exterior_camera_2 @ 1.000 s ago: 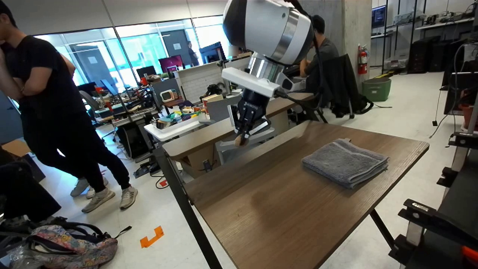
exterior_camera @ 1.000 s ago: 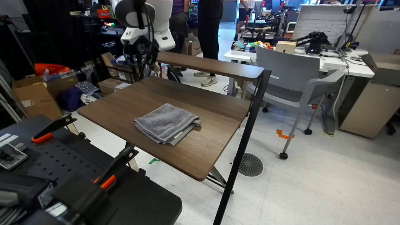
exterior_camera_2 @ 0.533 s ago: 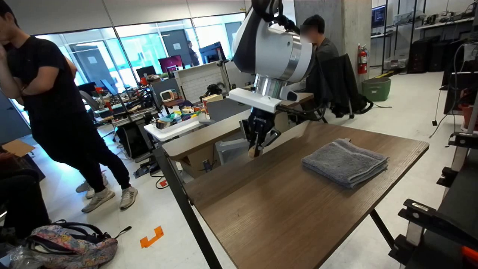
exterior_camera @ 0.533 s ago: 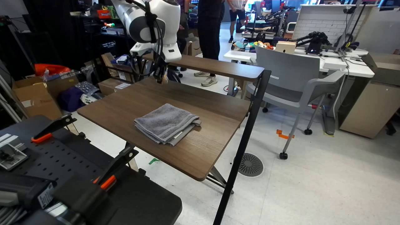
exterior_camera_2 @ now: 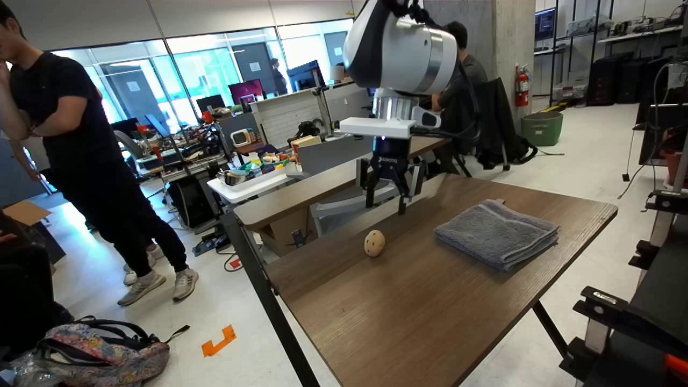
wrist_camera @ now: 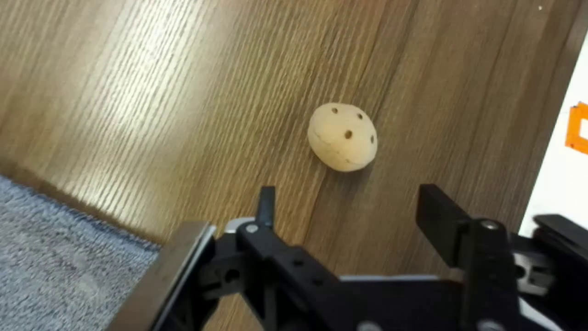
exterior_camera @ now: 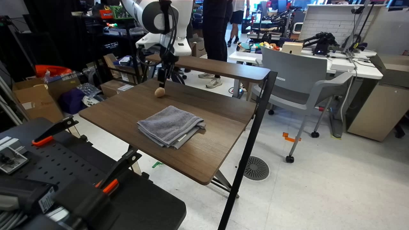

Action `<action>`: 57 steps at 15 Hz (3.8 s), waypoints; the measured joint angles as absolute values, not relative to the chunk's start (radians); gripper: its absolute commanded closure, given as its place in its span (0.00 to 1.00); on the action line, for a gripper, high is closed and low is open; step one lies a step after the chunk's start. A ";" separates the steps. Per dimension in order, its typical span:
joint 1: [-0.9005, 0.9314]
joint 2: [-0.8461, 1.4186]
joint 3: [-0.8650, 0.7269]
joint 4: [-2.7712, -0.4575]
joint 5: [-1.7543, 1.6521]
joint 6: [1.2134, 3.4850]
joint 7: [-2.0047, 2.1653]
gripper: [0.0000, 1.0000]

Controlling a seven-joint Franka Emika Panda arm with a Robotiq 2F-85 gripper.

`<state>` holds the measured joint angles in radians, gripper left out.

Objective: Move the brown object to the left, then wipe the desk with the cloth

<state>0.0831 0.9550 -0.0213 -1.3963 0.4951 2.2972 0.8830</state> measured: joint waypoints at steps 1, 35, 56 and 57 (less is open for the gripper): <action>0.075 0.932 -0.025 -1.412 0.480 2.277 0.883 0.00; 0.205 0.685 -0.232 -1.842 -0.115 2.360 1.077 0.00; 0.062 0.605 -0.127 -2.117 -0.145 2.769 0.472 0.00; 0.037 0.626 -0.083 -2.104 -0.083 2.770 0.427 0.00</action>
<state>0.0367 0.6258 -0.0830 -2.1042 -0.0834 2.7701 0.4274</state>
